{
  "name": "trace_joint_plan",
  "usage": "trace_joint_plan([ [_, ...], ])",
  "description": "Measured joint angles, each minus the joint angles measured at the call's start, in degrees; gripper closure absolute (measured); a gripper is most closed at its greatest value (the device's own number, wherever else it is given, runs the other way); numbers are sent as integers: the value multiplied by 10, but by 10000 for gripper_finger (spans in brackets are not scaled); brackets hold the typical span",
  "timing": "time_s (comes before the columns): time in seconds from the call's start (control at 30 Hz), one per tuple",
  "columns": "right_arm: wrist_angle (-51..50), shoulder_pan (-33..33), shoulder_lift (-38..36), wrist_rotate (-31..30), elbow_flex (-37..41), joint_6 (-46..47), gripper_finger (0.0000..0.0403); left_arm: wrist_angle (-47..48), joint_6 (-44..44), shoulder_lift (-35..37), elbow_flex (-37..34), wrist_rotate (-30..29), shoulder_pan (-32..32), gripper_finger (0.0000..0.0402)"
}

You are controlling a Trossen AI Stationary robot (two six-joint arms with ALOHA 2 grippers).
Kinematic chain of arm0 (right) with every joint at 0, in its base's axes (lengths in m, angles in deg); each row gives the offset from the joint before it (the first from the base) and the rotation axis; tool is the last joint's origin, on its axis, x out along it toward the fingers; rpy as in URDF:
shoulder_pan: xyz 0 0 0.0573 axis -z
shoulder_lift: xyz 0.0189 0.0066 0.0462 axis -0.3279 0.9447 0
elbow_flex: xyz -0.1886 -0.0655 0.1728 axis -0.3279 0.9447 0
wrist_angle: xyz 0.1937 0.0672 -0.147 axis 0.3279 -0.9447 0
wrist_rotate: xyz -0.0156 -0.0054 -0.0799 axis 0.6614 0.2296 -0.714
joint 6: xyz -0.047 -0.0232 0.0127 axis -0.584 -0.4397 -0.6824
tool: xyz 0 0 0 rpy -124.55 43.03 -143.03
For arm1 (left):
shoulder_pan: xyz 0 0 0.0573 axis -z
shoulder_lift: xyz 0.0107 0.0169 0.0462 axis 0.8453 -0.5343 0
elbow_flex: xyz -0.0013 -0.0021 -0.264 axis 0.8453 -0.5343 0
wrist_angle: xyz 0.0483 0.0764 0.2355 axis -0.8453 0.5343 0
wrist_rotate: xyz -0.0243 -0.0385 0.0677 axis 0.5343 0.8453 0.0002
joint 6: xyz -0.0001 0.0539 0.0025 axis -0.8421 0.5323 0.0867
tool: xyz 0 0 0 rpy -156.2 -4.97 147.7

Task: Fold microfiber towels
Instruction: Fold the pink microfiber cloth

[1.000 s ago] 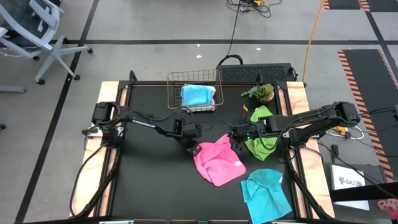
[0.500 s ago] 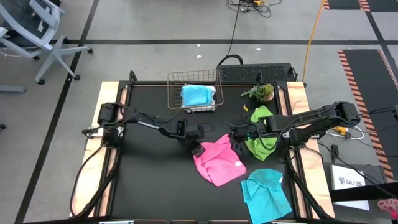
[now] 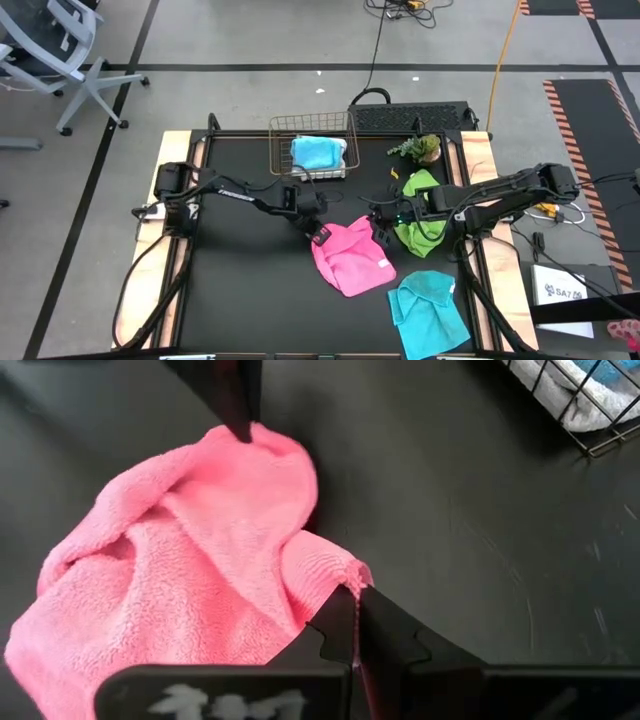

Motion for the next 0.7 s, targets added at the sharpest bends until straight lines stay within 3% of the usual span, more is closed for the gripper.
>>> trace_joint_plan([
  [0.27, 4, 0, 0, 0, 0, 0, 403, -4, 8, 33, 0, -2, 2, 397],
  [0.4, 44, 0, -9, 0, -6, 0, 403, -2, 9, 85, 0, -11, 9, 399],
  [0.7, 47, 3, -40, -15, -99, -71, 403, 29, 59, 297, 1, -148, 13, 400],
])
